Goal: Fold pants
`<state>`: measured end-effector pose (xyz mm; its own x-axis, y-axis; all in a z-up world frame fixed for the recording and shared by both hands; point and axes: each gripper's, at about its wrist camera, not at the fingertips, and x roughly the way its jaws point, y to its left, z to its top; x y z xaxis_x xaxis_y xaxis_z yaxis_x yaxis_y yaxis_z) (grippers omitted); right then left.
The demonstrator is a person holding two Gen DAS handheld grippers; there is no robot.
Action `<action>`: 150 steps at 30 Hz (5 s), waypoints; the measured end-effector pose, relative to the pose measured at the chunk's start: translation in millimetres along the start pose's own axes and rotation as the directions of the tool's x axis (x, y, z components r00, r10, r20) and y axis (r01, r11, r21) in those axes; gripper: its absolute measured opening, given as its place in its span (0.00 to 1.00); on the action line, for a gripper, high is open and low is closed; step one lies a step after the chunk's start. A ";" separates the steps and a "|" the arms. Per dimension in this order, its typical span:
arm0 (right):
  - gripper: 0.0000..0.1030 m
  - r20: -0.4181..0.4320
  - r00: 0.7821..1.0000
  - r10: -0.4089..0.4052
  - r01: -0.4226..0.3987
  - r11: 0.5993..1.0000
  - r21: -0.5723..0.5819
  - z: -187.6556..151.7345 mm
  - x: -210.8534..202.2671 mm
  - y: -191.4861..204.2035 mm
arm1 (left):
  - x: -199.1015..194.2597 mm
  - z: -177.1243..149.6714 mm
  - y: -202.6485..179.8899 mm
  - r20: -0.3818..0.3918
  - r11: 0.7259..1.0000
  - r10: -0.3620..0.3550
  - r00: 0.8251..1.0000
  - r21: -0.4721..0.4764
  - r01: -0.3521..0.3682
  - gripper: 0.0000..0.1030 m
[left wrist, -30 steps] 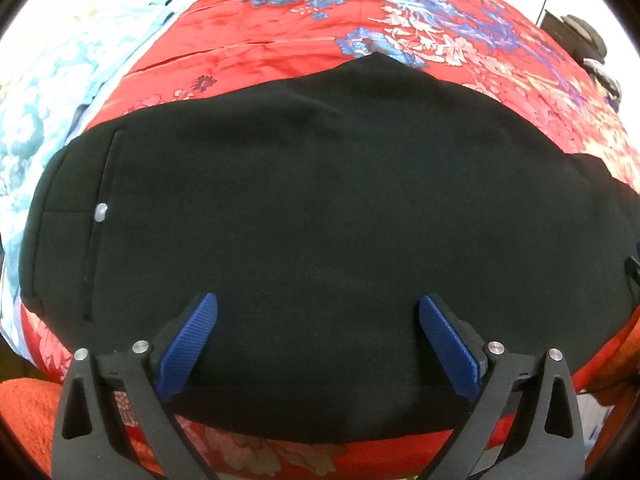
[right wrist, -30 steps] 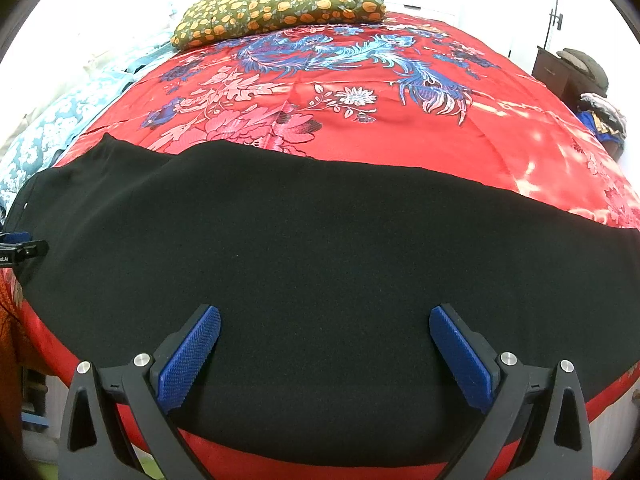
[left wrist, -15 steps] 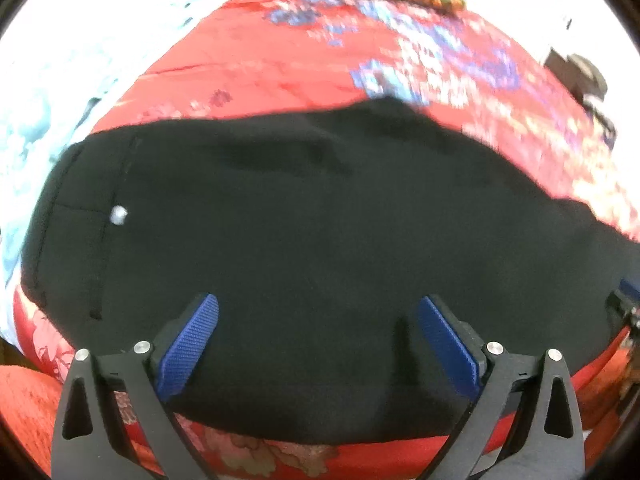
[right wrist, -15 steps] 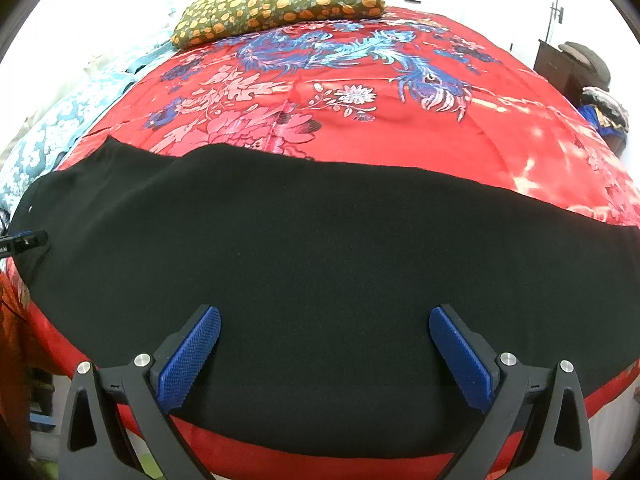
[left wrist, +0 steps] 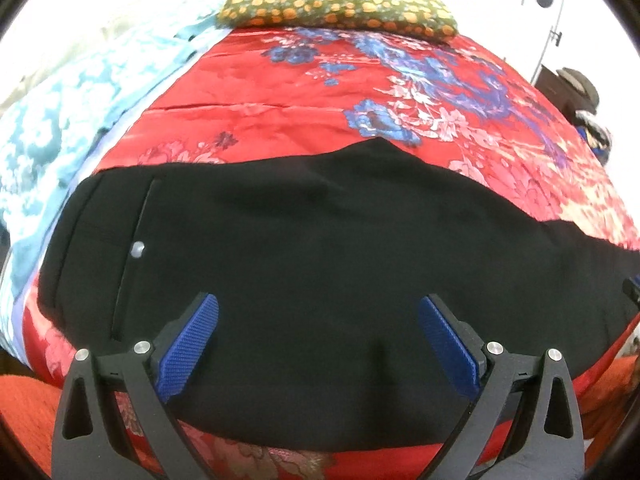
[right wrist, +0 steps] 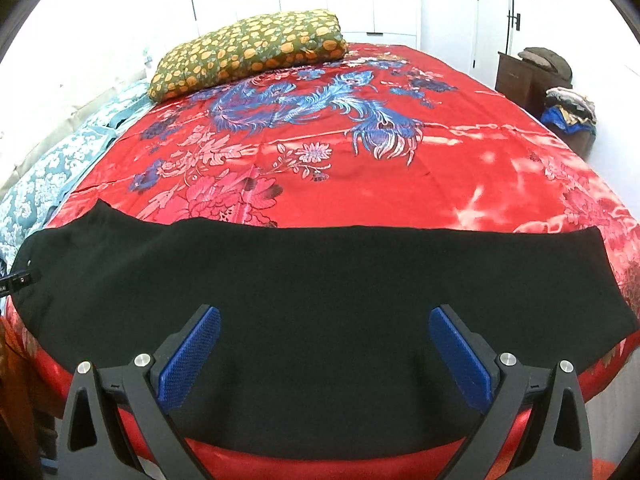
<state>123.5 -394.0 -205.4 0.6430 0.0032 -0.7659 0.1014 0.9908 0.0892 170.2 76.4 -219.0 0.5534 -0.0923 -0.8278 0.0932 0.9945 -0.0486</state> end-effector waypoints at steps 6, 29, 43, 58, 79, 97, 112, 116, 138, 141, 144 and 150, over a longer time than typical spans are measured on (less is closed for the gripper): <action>1.00 0.001 1.000 -0.010 0.010 1.000 0.018 -1.7 -1.8 -6.8 | 1.8 -3.1 -7.3 -0.009 1.000 0.001 1.000 0.028 -0.001 0.98; 1.00 0.125 0.987 -0.103 0.078 0.979 0.191 27.9 -71.3 -113.2 | -7.3 3.9 -80.8 -0.047 0.970 -0.171 0.984 0.164 0.177 0.98; 0.93 -0.150 0.989 -0.005 0.027 0.989 0.145 45.0 -32.5 -269.3 | 52.8 1.2 -160.6 -0.123 0.943 -0.100 0.987 0.304 0.134 0.99; 0.82 -0.262 0.923 0.282 -0.234 0.951 0.200 21.2 16.2 -303.1 | 47.8 -1.0 -157.8 -0.158 0.961 -0.073 0.985 0.253 0.112 0.98; 0.12 0.109 0.672 0.733 -0.688 0.563 0.459 41.0 -45.1 -216.6 | 29.9 14.3 -100.6 -0.126 0.994 -0.090 0.988 0.057 0.098 0.98; 0.18 -0.117 0.680 0.724 -0.688 0.685 0.242 31.1 49.8 198.7 | -10.4 -1.3 36.9 -0.012 0.975 -0.092 0.996 -0.205 0.088 0.98; 0.90 -0.055 0.901 0.431 -0.431 0.902 0.008 -5.2 -44.9 96.4 | -3.3 2.5 -28.7 -0.082 0.945 -0.326 0.942 -0.057 0.322 0.88; 0.90 0.030 0.932 0.362 -0.363 0.928 0.082 -19.8 -62.8 61.4 | 29.3 -3.7 -55.5 -0.181 0.976 -0.216 0.960 0.000 0.219 0.14; 0.89 -0.208 0.930 0.304 -0.337 0.930 -0.148 -32.0 13.9 106.5 | -24.9 -1.3 -18.7 0.075 0.984 -0.159 0.984 -0.073 0.164 0.80; 0.89 -0.193 0.937 0.290 -0.320 0.936 -0.146 -31.4 9.8 108.0 | -26.3 2.1 -39.2 0.090 0.977 -0.215 0.972 0.014 0.215 0.81; 0.90 -0.095 0.961 0.261 -0.274 0.945 -0.181 -25.6 -17.6 112.2 | -19.4 1.5 -57.8 0.091 0.969 -0.235 0.968 0.100 0.225 0.84; 1.00 0.021 0.991 0.129 -0.124 0.977 -0.173 -9.1 -27.6 105.1 | 20.0 -10.9 -58.4 -0.048 0.976 -0.179 0.983 0.115 0.183 0.85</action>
<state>109.5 -288.7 -180.6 0.6662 0.1286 -0.7346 -0.1118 0.9911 0.0721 166.8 17.0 -238.7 0.4873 -0.2658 -0.8318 0.2875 0.9483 -0.1346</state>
